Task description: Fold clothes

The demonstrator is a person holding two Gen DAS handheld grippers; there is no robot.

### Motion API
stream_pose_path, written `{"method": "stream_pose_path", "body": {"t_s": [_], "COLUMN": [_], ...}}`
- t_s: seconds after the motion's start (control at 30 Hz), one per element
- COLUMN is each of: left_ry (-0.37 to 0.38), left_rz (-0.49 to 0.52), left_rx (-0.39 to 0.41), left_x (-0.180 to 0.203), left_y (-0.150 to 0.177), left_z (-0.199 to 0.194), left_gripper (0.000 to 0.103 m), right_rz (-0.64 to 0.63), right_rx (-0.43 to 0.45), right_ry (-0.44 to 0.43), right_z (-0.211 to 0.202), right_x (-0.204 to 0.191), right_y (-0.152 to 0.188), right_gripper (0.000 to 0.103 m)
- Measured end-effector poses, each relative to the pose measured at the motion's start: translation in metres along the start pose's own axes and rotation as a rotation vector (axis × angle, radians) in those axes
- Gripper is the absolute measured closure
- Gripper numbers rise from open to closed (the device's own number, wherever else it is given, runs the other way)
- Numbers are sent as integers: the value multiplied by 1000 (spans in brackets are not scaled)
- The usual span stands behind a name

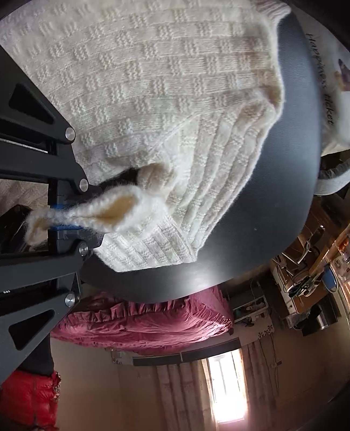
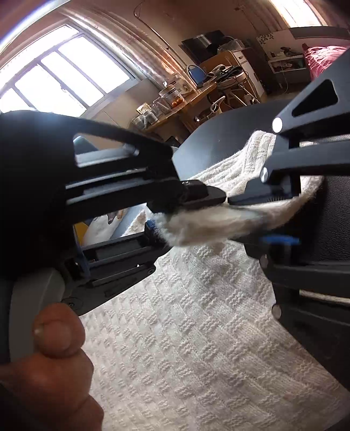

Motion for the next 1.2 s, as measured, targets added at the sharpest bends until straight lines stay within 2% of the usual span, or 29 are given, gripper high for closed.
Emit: {"method": "stream_pose_path", "body": {"t_s": [0.07,0.17,0.3,0.37,0.43,0.5,0.57,0.63,0.8,0.9,1.07,1.2], "left_ry": [-9,-5,2,-7,-21,-40,-46,-45,-18,7,6,-10], "left_rz": [14,56,129,155,176,187,194,199,193,183,128,37], "left_rx": [39,109,238,296,345,387,423,456,504,527,554,555], "left_x": [7,26,64,76,84,89,93,94,85,75,37,-16], "left_y": [-10,-31,-63,-74,-84,-98,-100,-101,-89,-77,-52,-26], "left_z": [-12,-40,-100,-134,-165,-190,-213,-235,-273,-289,-312,-324], "left_gripper": [96,96,96,96,96,96,96,96,96,96,96,96], "right_rz": [93,376,992,1298,1502,1683,1839,1971,2091,2090,2123,2069], "right_rx": [0,-72,-164,-188,-169,-145,-135,-132,-163,-208,-260,-220], "right_ry": [-3,-120,-525,-744,-929,-1084,-1197,-1282,-1341,-1317,-1145,-1039], "right_z": [-4,-3,10,18,20,33,44,53,83,102,137,144], "right_x": [23,67,114,132,129,119,102,84,54,43,32,46], "right_y": [3,14,49,66,73,71,63,54,17,0,-1,-3], "right_gripper": [73,71,67,58,52,41,16,12,11,8,7,7]}}
Point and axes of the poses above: each gripper's, at about its wrist camera, not at the fingertips, and z roughly the way its jaws point, x to its right, y to its underside, the point moved 6 cm from there along z, roughly the way its jaws point, and after that the axes turned 11 degrees about y, right-handed, at the moved point
